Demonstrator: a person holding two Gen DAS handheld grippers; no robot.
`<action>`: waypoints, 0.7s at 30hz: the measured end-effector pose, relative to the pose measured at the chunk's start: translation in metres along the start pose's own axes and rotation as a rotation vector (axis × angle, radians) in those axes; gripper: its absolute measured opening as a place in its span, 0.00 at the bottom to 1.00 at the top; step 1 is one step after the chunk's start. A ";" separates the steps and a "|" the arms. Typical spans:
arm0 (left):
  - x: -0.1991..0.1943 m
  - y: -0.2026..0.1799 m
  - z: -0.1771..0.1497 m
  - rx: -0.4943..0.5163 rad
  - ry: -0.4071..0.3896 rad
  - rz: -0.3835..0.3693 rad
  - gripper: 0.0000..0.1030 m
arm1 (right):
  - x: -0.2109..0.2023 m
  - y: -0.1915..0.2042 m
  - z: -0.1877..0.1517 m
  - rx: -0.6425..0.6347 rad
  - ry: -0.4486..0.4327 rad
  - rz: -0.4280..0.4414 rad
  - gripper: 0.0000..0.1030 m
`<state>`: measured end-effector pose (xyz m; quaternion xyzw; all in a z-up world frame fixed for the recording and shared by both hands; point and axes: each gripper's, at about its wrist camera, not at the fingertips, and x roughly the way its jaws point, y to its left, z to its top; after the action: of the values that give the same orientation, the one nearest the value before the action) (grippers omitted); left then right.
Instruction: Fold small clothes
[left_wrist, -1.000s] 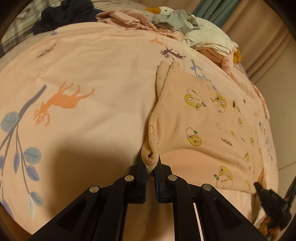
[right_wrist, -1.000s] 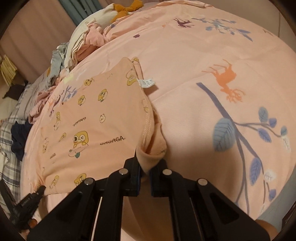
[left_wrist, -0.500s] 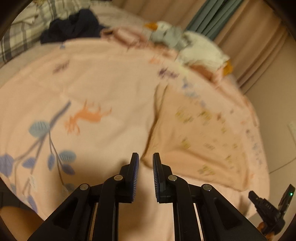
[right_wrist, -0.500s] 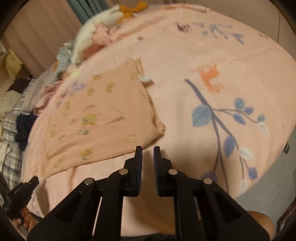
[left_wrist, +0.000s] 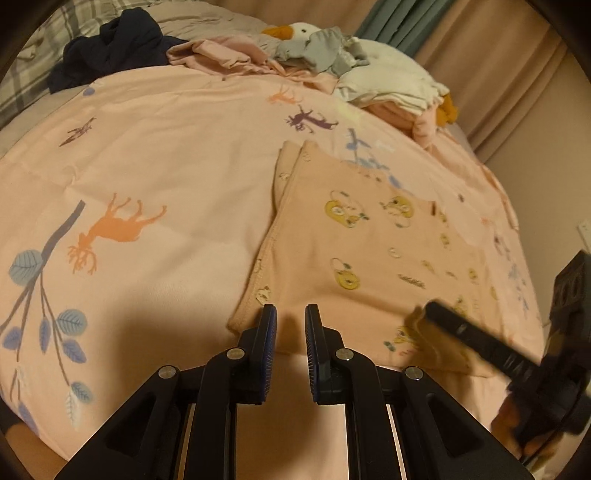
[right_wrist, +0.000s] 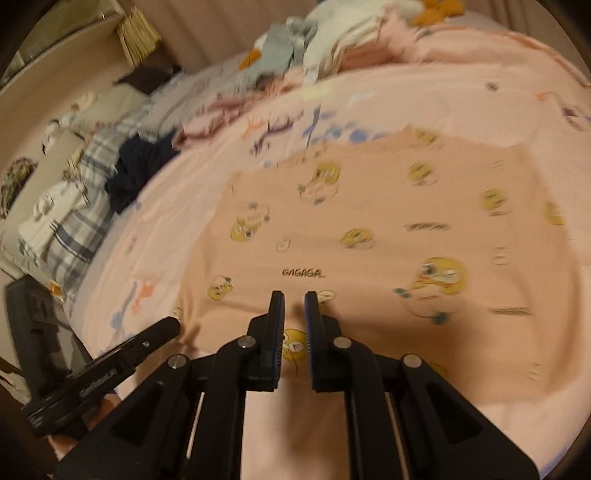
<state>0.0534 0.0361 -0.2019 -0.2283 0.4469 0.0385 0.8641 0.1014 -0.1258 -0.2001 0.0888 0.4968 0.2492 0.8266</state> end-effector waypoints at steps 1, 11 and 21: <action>0.004 0.001 0.001 -0.007 0.009 0.008 0.11 | 0.008 -0.001 -0.006 0.003 0.026 0.011 0.10; 0.020 0.003 0.001 -0.044 0.077 -0.026 0.11 | 0.014 -0.005 -0.028 0.028 0.068 0.044 0.05; 0.022 -0.001 -0.009 0.057 0.064 0.029 0.11 | 0.012 -0.004 -0.034 -0.011 0.083 0.001 0.05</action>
<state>0.0597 0.0287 -0.2238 -0.1981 0.4786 0.0307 0.8548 0.0776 -0.1269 -0.2281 0.0739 0.5293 0.2559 0.8056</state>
